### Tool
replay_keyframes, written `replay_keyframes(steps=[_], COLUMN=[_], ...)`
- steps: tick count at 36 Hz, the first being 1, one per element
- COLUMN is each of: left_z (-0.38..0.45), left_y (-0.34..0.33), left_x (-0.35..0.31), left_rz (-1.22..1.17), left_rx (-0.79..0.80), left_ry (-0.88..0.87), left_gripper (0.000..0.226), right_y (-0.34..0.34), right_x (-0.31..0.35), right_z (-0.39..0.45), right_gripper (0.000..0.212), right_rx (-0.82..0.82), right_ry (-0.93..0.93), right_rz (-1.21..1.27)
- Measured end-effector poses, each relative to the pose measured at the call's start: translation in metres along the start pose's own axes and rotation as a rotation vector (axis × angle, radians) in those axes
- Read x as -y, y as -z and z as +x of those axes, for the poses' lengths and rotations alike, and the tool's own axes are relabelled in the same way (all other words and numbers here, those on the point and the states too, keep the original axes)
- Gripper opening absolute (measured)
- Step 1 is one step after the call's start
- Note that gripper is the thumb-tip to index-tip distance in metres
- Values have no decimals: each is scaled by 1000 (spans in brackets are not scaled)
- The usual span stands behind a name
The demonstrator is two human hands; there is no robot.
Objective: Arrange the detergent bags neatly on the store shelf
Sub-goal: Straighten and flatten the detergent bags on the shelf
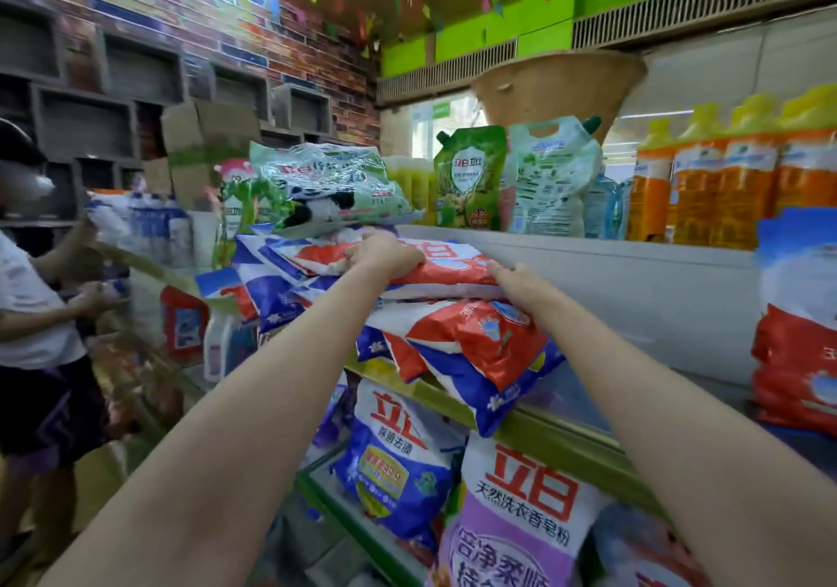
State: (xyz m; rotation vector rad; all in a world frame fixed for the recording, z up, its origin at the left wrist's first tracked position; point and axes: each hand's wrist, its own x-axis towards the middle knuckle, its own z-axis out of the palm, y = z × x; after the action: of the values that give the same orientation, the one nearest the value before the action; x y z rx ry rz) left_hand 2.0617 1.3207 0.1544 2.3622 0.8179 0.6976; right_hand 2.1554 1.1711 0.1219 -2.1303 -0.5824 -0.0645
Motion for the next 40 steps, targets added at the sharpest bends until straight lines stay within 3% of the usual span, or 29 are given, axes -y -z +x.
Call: replay_keyframes(steps=[3, 5, 8, 11, 14, 16, 18, 21, 24, 30, 32, 40], left_z=[7, 8, 11, 5, -7, -14, -23, -39, -46, -77, -93, -148], left_y=[3, 8, 12, 9, 3, -4, -13, -35, -66, -121, -136, -191], left_x=[-4, -6, -7, -10, -23, -35, -47, -65, -82, -129, -144, -195], left_rz=[-213, -339, -491, -626, -727, -733, -753, -832, -799, -703, -734, -802], left_rx=[-9, 1, 50, 60, 62, 81, 114, 201, 284, 451, 527, 648], left_ry=[7, -13, -69, -158, -274, -315, -354, -392, -413, -458, -463, -535], left_gripper=[89, 88, 57, 19, 24, 39, 30, 43, 56, 66, 66, 59], right_y=[3, 7, 15, 27, 47, 61, 77, 100, 123, 175, 194, 259], right_x=[2, 3, 2, -2, -8, -15, -22, -39, -59, -101, -114, -174], right_z=[2, 4, 5, -1, -13, -24, -36, -52, -68, -110, -123, -164], right_gripper=[61, 67, 73, 55, 34, 33, 32, 22, 35, 35, 34, 66], right_rx=[-100, -121, -106, -71, -51, -41, -51, -95, -115, -224, -281, -496], right_ry=[-15, -39, -67, -76, -80, -87, -112, -139, -190, -305, -328, -365], right_rz=[-29, 1, 198, 470, 577, 615, 624, 610, 593, 517, 490, 345])
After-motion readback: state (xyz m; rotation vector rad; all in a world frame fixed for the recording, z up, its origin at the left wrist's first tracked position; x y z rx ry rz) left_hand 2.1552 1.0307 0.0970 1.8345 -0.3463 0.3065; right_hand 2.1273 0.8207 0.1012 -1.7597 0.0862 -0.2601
